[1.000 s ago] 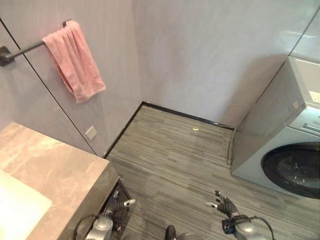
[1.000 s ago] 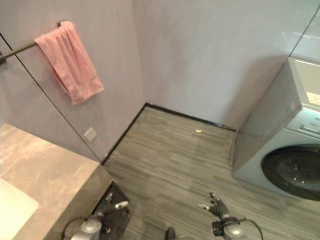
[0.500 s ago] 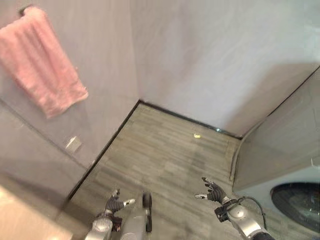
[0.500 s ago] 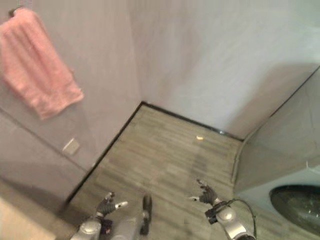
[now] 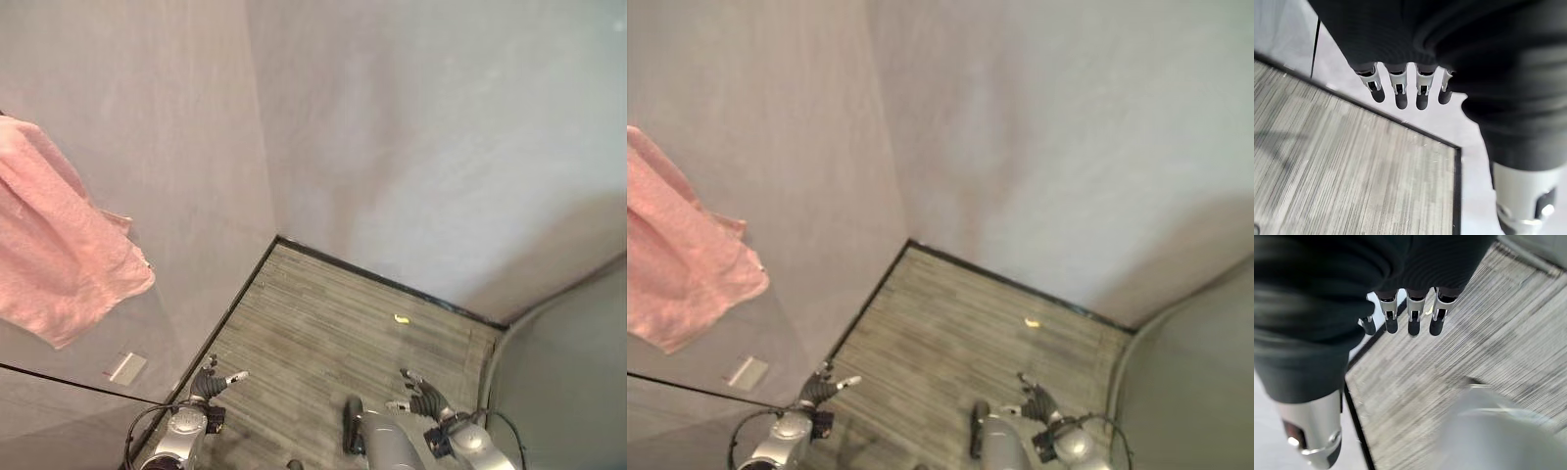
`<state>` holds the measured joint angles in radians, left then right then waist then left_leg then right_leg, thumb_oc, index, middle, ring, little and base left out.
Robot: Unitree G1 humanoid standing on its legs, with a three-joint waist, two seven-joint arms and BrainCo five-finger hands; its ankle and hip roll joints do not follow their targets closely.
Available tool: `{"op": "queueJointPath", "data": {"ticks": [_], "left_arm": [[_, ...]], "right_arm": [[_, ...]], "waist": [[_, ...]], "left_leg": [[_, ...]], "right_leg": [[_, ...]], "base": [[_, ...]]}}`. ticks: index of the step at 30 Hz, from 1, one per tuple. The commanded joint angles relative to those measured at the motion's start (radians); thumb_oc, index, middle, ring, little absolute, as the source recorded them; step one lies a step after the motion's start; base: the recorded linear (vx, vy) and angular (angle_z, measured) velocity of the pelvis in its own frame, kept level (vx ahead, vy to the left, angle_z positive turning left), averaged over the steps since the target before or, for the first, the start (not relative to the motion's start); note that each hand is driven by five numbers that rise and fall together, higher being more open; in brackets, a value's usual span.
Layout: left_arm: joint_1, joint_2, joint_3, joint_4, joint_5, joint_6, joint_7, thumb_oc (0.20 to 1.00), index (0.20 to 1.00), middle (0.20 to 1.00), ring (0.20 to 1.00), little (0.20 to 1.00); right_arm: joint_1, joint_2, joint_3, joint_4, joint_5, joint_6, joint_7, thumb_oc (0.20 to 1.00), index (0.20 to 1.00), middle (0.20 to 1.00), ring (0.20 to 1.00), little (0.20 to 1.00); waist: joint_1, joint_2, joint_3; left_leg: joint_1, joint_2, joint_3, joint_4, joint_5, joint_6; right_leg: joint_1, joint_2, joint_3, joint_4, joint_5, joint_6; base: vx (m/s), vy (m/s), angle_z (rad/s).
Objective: Put brush and paste in cup on sink, flatten towel.
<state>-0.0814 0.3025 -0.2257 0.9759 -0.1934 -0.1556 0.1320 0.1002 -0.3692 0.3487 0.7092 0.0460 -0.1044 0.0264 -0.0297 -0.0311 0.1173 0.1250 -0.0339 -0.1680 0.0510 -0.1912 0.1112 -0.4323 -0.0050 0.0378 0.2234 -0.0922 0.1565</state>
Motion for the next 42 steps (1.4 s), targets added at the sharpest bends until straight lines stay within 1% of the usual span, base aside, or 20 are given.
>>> {"op": "queueJointPath", "data": {"ticks": [1,3,5,9,17,18,19,21,23,24,25,29,30,34,37,38,39,40,41,42], "left_arm": [[-0.007,0.033,-0.036,-0.042,0.033,-0.034,-0.005,1.0,1.0,1.0,1.0,1.0],[-0.006,0.025,-0.044,-0.041,0.035,-0.036,-0.011,1.0,1.0,1.0,1.0,1.0],[-0.001,0.023,-0.041,-0.023,0.036,-0.043,-0.003,1.0,1.0,1.0,1.0,1.0],[0.005,0.031,-0.037,-0.025,0.023,-0.046,0.0,1.0,1.0,1.0,1.0,1.0],[0.009,0.048,-0.039,-0.011,0.043,-0.056,0.01,1.0,1.0,1.0,1.0,1.0],[-0.005,0.042,-0.041,0.007,0.044,-0.054,0.017,1.0,1.0,1.0,1.0,1.0],[-0.024,0.034,-0.045,0.011,0.047,-0.051,0.021,1.0,1.0,1.0,1.0,1.0],[-0.037,0.015,-0.042,0.005,0.027,-0.049,0.021,1.0,1.0,1.0,1.0,1.0],[-0.043,0.002,-0.056,0.0,0.012,-0.056,0.024,1.0,1.0,1.0,1.0,1.0],[-0.041,0.002,-0.061,-0.009,0.009,-0.058,0.024,1.0,1.0,1.0,1.0,1.0],[-0.03,0.0,-0.079,-0.045,0.02,-0.057,0.014,1.0,1.0,1.0,1.0,1.0],[0.007,0.014,-0.078,-0.088,0.028,-0.051,0.003,1.0,1.0,1.0,1.0,1.0],[0.026,0.023,-0.078,-0.084,0.042,-0.046,-0.003,1.0,1.0,1.0,1.0,1.0],[0.046,0.037,-0.078,-0.093,0.06,-0.042,-0.013,1.0,1.0,1.0,1.0,1.0],[0.042,0.047,-0.091,-0.093,0.073,-0.039,-0.023,1.0,1.0,1.0,1.0,1.0],[0.043,0.045,-0.095,-0.083,0.083,-0.038,-0.023,1.0,1.0,1.0,1.0,1.0],[0.043,0.045,-0.095,-0.083,0.083,-0.038,-0.023,1.0,1.0,1.0,1.0,1.0],[0.045,0.044,-0.095,-0.08,0.083,-0.036,-0.022,1.0,1.0,1.0,1.0,1.0],[0.046,0.044,-0.095,-0.08,0.083,-0.036,-0.022,1.0,1.0,1.0,1.0,1.0],[0.042,0.042,-0.096,-0.076,0.079,-0.032,-0.024,1.0,1.0,1.0,1.0,1.0]], "right_arm": [[-0.007,-0.025,-0.038,-0.022,0.028,-0.025,0.0,1.0,1.0,1.0,1.0,1.0],[0.008,-0.028,-0.042,-0.023,0.015,-0.025,0.004,1.0,1.0,1.0,1.0,1.0],[0.013,-0.035,-0.04,-0.031,0.006,-0.029,0.006,1.0,1.0,1.0,1.0,1.0],[-0.013,-0.058,-0.007,-0.047,-0.027,-0.037,0.001,1.0,1.0,1.0,1.0,1.0],[-0.008,-0.083,0.025,-0.101,-0.099,-0.054,-0.002,1.0,1.0,1.0,1.0,1.0],[-0.009,-0.079,0.025,-0.094,-0.096,-0.054,-0.009,1.0,1.0,1.0,1.0,1.0],[-0.01,-0.081,0.013,-0.088,-0.085,-0.059,-0.021,1.0,1.0,1.0,1.0,1.0],[-0.006,-0.077,0.003,-0.081,-0.081,-0.048,-0.025,1.0,1.0,1.0,1.0,1.0],[-0.001,-0.057,-0.009,-0.032,-0.055,-0.039,-0.03,1.0,1.0,1.0,1.0,1.0],[0.006,-0.052,-0.022,-0.025,-0.041,-0.04,-0.031,1.0,1.0,1.0,1.0,1.0],[0.012,-0.045,-0.04,-0.003,-0.019,-0.038,-0.028,1.0,1.0,1.0,1.0,1.0],[-0.018,-0.037,-0.031,0.027,-0.016,-0.026,-0.023,1.0,1.0,1.0,1.0,1.0],[-0.037,-0.026,-0.021,0.035,-0.015,-0.023,-0.021,1.0,1.0,1.0,1.0,1.0],[-0.054,-0.017,-0.018,0.035,-0.008,-0.024,-0.021,1.0,1.0,1.0,1.0,1.0],[-0.072,-0.004,-0.001,0.043,0.004,-0.026,-0.019,1.0,1.0,1.0,1.0,1.0],[-0.078,0.008,0.015,0.045,0.004,-0.025,-0.017,1.0,1.0,1.0,1.0,1.0],[-0.078,0.008,0.016,0.045,0.004,-0.025,-0.017,1.0,1.0,1.0,1.0,1.0],[-0.088,0.009,0.035,0.03,-0.006,-0.027,-0.013,1.0,1.0,1.0,1.0,1.0],[-0.088,0.008,0.035,0.029,-0.006,-0.027,-0.013,1.0,1.0,1.0,1.0,1.0],[-0.094,0.01,0.047,0.029,-0.012,-0.025,-0.016,1.0,1.0,1.0,1.0,1.0]], "waist": [[-0.03,-0.041,0.003],[-0.021,-0.051,0.001],[-0.019,-0.055,-0.007],[0.002,-0.072,-0.011],[0.014,-0.09,-0.013],[0.005,-0.091,-0.01],[-0.026,-0.088,-0.008],[-0.064,-0.082,-0.006],[-0.074,-0.061,-0.012],[-0.089,-0.052,-0.015],[-0.11,-0.037,-0.012],[-0.085,-0.026,-0.003],[-0.068,-0.026,-0.004],[-0.058,-0.024,-0.015],[-0.057,-0.013,-0.024],[-0.055,-0.006,-0.028],[-0.055,-0.006,-0.028],[-0.056,-0.007,-0.033],[-0.058,-0.006,-0.033],[-0.055,-0.008,-0.031]], "left_leg": [[-0.119,-0.112,0.054,0.106,0.129,-0.088],[-0.125,-0.116,0.033,0.126,0.12,-0.095],[-0.136,-0.117,0.014,0.119,0.128,-0.103],[-0.174,-0.103,-0.004,0.132,0.123,-0.126],[-0.184,-0.087,-0.022,0.089,0.123,-0.129],[-0.196,-0.067,0.029,0.08,0.135,-0.137],[-0.217,-0.008,0.195,0.075,0.148,-0.151],[-0.21,0.062,0.388,0.054,0.128,-0.161],[-0.224,0.052,0.401,0.054,0.133,-0.161],[-0.232,0.053,0.438,0.049,0.137,-0.159],[-0.243,0.053,0.529,0.062,0.135,-0.145],[-0.242,0.029,0.493,0.064,0.111,-0.129],[-0.238,0.014,0.469,0.064,0.1,-0.118],[-0.227,-0.004,0.434,0.063,0.091,-0.104],[-0.208,-0.022,0.378,0.053,0.091,-0.091],[-0.187,-0.026,0.359,0.04,0.096,-0.086],[-0.186,-0.027,0.359,0.039,0.096,-0.086],[-0.157,-0.028,0.346,0.011,0.109,-0.087],[-0.155,-0.028,0.344,0.009,0.11,-0.087],[-0.133,-0.03,0.328,-0.01,0.127,-0.093]], "right_leg": [[0.158,0.058,0.153,-0.03,0.149,0.012],[0.194,0.028,0.107,-0.066,0.159,0.006],[0.2,0.031,0.094,-0.076,0.162,-0.002],[0.22,0.022,0.013,-0.087,0.13,-0.026],[0.256,-0.005,-0.086,-0.107,0.106,-0.039],[0.264,-0.031,-0.119,-0.129,0.117,-0.035],[0.271,-0.069,-0.151,-0.161,0.133,-0.02],[0.268,-0.118,-0.182,-0.182,0.156,0.003],[0.279,-0.134,-0.205,-0.198,0.16,-0.002],[0.278,-0.141,-0.216,-0.195,0.16,-0.003],[0.281,-0.159,-0.238,-0.186,0.157,-0.003],[0.3,-0.173,-0.253,-0.16,0.139,-0.004],[0.309,-0.18,-0.238,-0.148,0.134,0.0],[0.311,-0.175,-0.181,-0.113,0.125,0.004],[0.301,-0.131,-0.103,-0.026,0.095,-0.002],[0.274,-0.105,-0.105,0.034,0.094,-0.011],[0.274,-0.105,-0.105,0.034,0.094,-0.011],[0.231,-0.063,-0.13,0.031,0.099,-0.019],[0.232,-0.063,-0.131,0.032,0.098,-0.019],[0.19,-0.051,-0.164,-0.002,0.127,-0.018]], "base": [[0.26,-0.082,2.08],[0.18,-0.122,1.75],[0.1,-0.115,1.12],[0.08,-0.126,0.39],[0.02,-0.046,0.51],[-0.06,0.087,0.6],[-0.1,0.157,0.94],[-0.07,0.205,1.96],[0.01,0.155,1.41],[0.08,0.226,0.25],[0.07,0.202,0.06],[0.08,0.187,0.94],[0.11,0.198,-0.23],[0.07,0.117,0.01],[0.12,0.149,0.23],[0.09,0.133,0.54],[0.13,0.121,0.73],[0.08,0.048,0.52],[0.17,0.052,0.23],[0.15,0.004,0.12]]}}
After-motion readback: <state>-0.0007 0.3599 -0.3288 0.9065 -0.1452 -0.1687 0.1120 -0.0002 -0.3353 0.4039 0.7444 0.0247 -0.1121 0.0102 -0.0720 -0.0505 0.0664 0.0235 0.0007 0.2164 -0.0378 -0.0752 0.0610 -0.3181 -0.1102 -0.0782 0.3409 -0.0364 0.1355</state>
